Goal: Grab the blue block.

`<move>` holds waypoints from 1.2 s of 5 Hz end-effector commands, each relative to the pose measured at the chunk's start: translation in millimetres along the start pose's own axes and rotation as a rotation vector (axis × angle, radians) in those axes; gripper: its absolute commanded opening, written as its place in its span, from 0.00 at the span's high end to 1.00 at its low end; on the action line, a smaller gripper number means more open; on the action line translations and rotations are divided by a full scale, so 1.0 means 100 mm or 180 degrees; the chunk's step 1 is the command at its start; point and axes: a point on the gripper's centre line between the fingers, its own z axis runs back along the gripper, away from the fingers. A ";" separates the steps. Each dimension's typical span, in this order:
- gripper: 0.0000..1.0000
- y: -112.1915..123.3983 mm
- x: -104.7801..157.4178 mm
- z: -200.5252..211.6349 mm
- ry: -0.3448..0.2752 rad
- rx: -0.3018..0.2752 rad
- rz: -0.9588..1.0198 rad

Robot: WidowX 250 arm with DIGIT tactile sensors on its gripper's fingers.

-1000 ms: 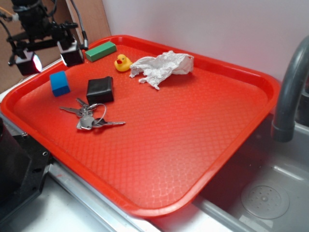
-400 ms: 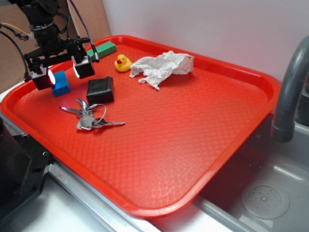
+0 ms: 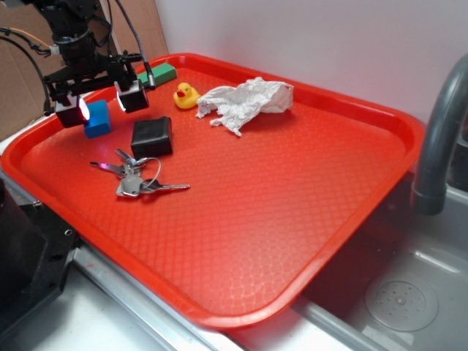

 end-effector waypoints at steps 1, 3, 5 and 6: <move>0.00 0.25 0.07 -0.16 -0.0087 0.0097 -0.0133; 0.00 0.44 0.01 -0.17 -0.0056 0.0192 -0.0065; 1.00 0.41 0.02 -0.17 -0.0103 0.0259 -0.0166; 1.00 0.37 -0.01 -0.15 -0.0123 0.0282 -0.0270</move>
